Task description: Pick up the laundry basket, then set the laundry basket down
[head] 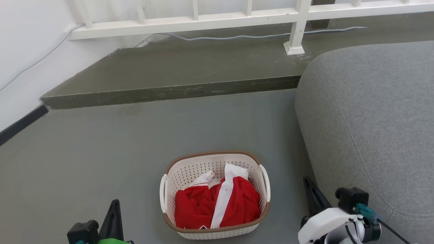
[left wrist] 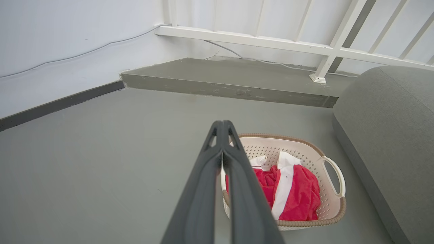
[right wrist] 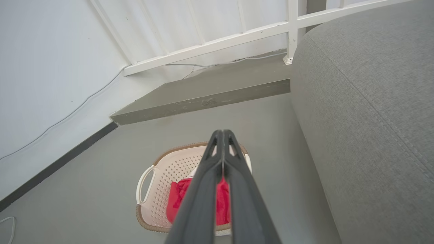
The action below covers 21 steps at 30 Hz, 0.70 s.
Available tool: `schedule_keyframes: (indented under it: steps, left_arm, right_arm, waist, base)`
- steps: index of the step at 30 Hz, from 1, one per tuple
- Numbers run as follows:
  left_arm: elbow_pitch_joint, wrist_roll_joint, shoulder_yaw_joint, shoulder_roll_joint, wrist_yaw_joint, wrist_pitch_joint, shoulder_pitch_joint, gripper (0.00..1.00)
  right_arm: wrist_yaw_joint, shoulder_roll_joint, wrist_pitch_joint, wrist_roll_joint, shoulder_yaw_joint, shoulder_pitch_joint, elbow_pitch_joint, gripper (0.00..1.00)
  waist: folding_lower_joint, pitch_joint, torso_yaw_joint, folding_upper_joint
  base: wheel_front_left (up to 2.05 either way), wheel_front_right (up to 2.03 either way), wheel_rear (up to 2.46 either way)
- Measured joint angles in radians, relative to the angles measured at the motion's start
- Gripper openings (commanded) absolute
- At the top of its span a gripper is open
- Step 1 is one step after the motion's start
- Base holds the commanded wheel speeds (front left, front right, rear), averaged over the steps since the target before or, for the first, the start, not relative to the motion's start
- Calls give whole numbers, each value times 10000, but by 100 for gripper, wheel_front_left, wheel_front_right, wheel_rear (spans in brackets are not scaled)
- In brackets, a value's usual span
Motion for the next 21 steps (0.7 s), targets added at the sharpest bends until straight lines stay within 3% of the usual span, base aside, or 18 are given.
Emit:
schedule_keyframes:
  steps: [21]
  left_arm:
    - [44,-2410,435,-63,-355,619,-23,0]
  right_arm:
    - [328,23,428,2372,-738,31,-316,0]
  waist:
    - [0,13,60,0]
  base:
    - [0,0,0]
